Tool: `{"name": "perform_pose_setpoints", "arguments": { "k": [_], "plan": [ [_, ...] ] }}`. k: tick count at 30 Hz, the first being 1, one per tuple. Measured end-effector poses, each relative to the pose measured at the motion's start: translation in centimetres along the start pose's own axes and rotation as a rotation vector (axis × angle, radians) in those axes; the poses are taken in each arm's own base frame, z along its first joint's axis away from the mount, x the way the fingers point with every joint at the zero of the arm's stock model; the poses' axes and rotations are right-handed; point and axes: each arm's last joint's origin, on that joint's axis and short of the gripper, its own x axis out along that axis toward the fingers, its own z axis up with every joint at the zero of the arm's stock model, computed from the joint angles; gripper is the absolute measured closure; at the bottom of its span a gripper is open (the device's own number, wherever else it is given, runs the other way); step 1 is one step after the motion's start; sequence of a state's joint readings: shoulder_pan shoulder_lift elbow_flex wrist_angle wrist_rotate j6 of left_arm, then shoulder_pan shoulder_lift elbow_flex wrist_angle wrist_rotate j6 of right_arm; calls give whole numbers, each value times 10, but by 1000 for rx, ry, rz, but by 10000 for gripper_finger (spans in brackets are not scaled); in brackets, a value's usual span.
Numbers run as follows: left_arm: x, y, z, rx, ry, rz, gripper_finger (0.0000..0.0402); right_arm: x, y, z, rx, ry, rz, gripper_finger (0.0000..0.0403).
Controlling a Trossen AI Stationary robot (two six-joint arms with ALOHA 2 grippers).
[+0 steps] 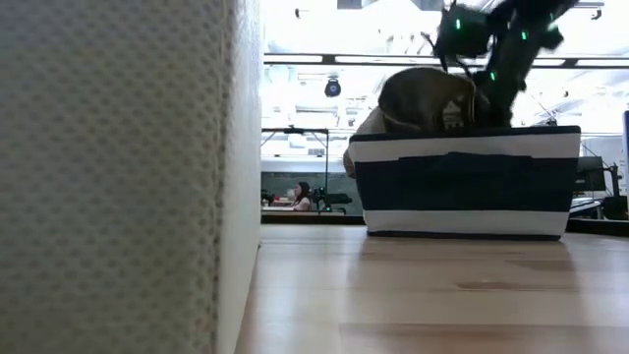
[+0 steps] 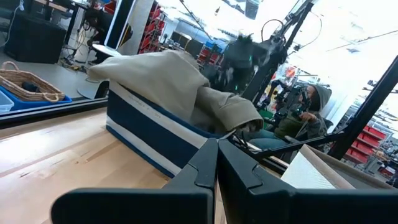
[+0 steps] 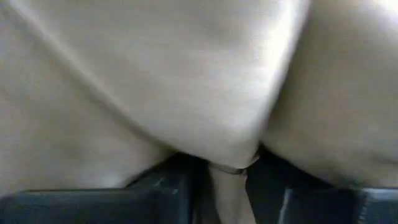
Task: Sort clothes
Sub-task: Put the brown shorts into the blue laundry bin, then return to Home Position
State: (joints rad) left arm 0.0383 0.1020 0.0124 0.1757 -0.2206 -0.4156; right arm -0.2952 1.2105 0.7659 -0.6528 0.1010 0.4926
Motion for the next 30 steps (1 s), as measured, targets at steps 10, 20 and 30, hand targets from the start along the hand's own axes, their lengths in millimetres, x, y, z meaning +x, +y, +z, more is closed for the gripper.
{"name": "perform_pose_setpoints", "arguments": {
  "k": [10,20,30],
  "plan": [
    [0,0,0,0,0,0,401,-81,-2,42,-130,-134,-116,210],
    [0,0,0,0,0,0,401,-158,20,71,-146,-323,108,202],
    [0,0,0,0,0,0,401,-149,96,44,-184,-498,486,333]
  ]
}}
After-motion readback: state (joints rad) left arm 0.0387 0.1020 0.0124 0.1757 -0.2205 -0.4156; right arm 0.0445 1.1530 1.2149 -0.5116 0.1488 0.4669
